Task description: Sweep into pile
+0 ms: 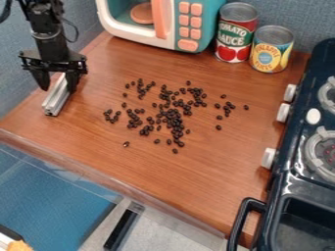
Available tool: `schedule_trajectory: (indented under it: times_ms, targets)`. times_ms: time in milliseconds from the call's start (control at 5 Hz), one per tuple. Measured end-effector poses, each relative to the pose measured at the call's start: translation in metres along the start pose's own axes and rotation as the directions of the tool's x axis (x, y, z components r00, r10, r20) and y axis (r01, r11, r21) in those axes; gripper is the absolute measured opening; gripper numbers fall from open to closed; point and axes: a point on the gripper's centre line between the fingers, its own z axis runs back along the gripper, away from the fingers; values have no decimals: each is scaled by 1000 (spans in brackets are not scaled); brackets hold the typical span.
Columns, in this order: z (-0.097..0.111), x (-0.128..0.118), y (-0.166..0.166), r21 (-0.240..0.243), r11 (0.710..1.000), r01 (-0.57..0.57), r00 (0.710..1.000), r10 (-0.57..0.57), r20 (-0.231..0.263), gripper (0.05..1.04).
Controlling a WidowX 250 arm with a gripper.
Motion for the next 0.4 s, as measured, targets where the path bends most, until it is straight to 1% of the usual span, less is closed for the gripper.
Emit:
schedule_trajectory:
  times_ms: [200,400]
  targets:
    - [0,-3,-3,-21,1000,10,1000,-11,-16,399]
    - [5,-13,-7,-47,998,38,997,-41,-60,380]
